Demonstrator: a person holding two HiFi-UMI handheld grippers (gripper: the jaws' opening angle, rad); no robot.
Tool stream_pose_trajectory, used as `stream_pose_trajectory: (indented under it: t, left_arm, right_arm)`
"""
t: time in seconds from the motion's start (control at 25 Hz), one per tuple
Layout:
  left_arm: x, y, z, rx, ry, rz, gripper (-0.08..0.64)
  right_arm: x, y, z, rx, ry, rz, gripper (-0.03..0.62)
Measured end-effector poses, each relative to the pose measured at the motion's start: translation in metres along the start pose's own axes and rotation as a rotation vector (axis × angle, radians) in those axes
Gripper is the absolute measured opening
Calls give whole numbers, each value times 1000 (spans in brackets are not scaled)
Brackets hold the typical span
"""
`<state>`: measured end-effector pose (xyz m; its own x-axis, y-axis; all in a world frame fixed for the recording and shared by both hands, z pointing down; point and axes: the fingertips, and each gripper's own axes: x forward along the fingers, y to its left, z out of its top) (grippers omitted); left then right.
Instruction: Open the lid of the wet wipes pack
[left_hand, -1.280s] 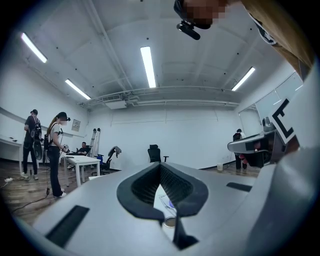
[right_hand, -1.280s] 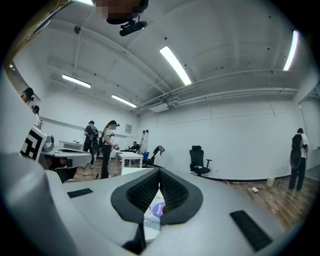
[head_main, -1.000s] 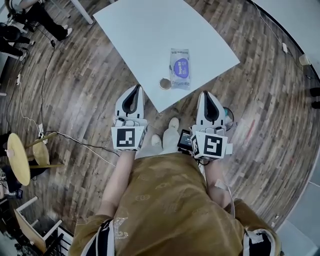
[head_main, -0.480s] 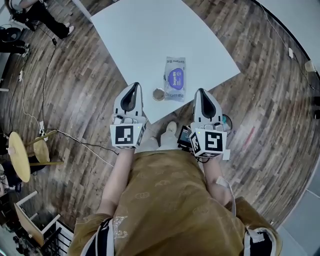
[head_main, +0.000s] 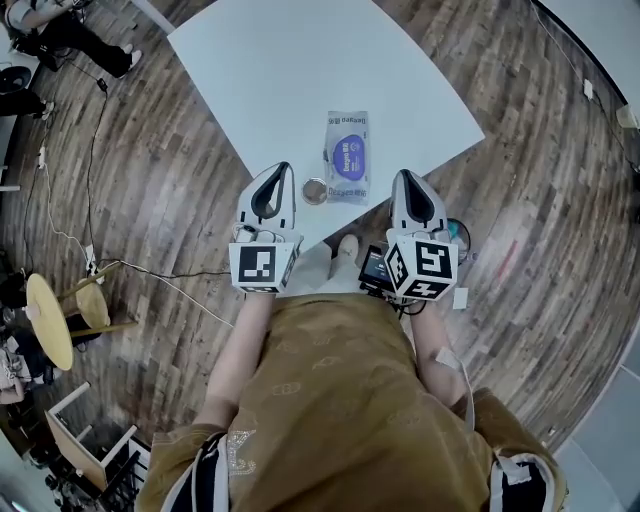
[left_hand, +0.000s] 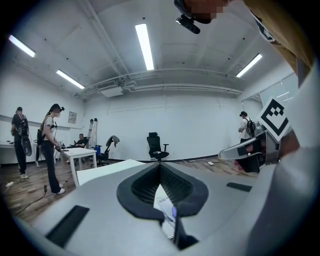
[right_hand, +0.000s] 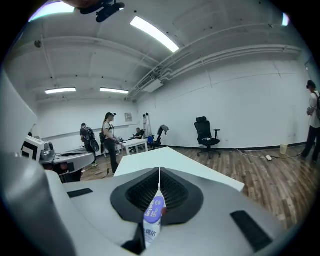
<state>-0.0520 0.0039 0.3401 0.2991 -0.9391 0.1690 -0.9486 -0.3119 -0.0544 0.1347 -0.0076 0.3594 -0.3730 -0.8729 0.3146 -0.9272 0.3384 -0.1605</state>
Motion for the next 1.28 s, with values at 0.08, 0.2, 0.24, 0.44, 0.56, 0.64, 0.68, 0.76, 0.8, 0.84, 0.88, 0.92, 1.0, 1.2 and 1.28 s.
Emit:
stream_pose_trajectory:
  t: [0.08,0.2,0.24,0.44,0.56,0.64,0.68,0.76,0.8,0.84,0.88,0.92,1.0,1.2,1.28]
  left_arm:
    - [9,-2,-6,3,13,-24,2]
    - [22,-7,-15,6,32,-77,2]
    - [26,-8,-18,3,38,-95,2]
    - [43,-10,-36,-8,82,-153,2]
    - [47,-14,-51,-11,114,-180,2]
    - [50,-18,-61,-8,137,-200,2]
    - [50,-20,-67,-7,152,-212,2]
    - [52,-25,-80,-2,189,-243,2]
    - [52,-27,-86,0,208,-261,2]
    - [53,-29,-92,0,227,-278,2]
    - [54,-31,-98,-2,245,-294,2]
    - [55,-33,-103,-4,262,-310,2]
    - [57,-40,-117,9,301,-346,2]
    - [53,-68,-159,83,435,-454,2]
    - [51,-76,-171,101,483,-482,2]
  right_arm:
    - [8,0,-6,12,29,1,9]
    - [20,2,-15,31,84,9,11]
    - [23,2,-17,32,96,6,11]
    - [43,2,-31,64,156,0,11]
    - [52,3,-42,85,193,8,12]
    - [58,5,-49,88,210,19,12]
    - [61,6,-54,92,218,24,12]
    - [66,8,-64,100,241,30,12]
    - [70,9,-70,105,255,33,12]
    - [75,10,-76,110,271,37,18]
    - [79,12,-83,115,290,41,18]
    - [83,13,-90,119,312,46,20]
    - [90,15,-104,129,357,61,35]
    - [97,17,-130,153,445,89,54]
    - [98,18,-137,161,471,94,55]
